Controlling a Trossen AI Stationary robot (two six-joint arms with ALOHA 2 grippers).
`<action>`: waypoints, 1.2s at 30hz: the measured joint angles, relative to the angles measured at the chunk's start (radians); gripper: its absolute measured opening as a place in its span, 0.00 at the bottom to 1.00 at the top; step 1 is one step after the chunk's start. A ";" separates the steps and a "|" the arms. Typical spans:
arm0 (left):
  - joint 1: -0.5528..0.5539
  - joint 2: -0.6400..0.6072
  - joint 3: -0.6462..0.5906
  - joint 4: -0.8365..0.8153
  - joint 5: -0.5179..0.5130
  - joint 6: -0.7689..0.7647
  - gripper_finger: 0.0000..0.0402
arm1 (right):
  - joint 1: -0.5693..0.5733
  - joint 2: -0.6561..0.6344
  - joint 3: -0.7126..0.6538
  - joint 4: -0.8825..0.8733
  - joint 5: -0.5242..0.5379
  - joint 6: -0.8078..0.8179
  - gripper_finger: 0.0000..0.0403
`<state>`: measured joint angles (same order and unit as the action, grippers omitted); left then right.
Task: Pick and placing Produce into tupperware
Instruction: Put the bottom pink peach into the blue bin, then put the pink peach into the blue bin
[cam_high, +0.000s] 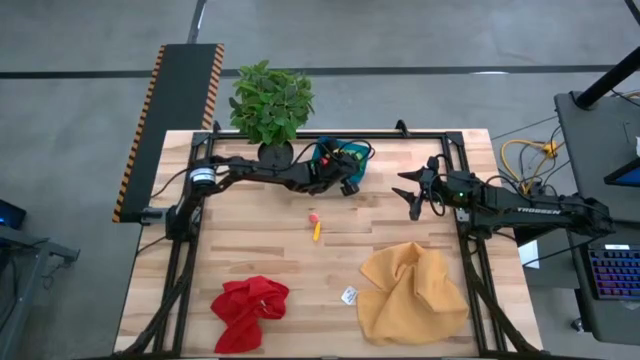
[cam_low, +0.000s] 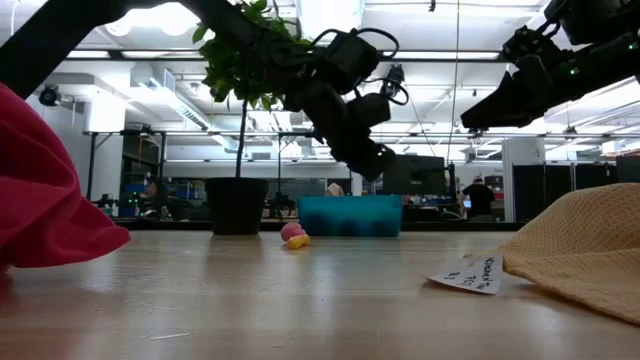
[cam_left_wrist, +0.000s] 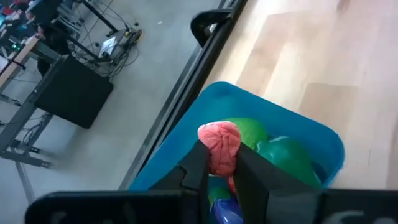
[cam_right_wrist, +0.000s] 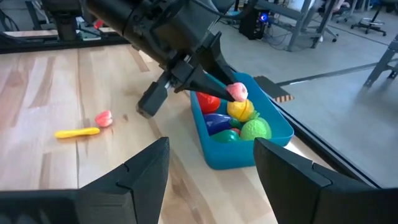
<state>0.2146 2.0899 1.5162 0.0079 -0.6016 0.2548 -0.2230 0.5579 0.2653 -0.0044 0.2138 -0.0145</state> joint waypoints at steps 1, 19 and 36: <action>0.000 0.000 0.000 -0.001 0.002 0.013 0.11 | 0.000 0.000 0.000 0.000 0.000 -0.004 0.56; 0.000 -0.002 0.000 -0.001 0.060 0.066 0.22 | 0.000 0.000 0.000 0.000 0.000 -0.007 0.56; -0.052 -0.049 -0.001 -0.060 0.050 0.101 0.56 | 0.000 0.000 0.000 0.000 0.000 -0.009 0.56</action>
<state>0.1623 2.0405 1.5150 -0.0523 -0.5519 0.3557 -0.2230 0.5579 0.2653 -0.0040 0.2134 -0.0231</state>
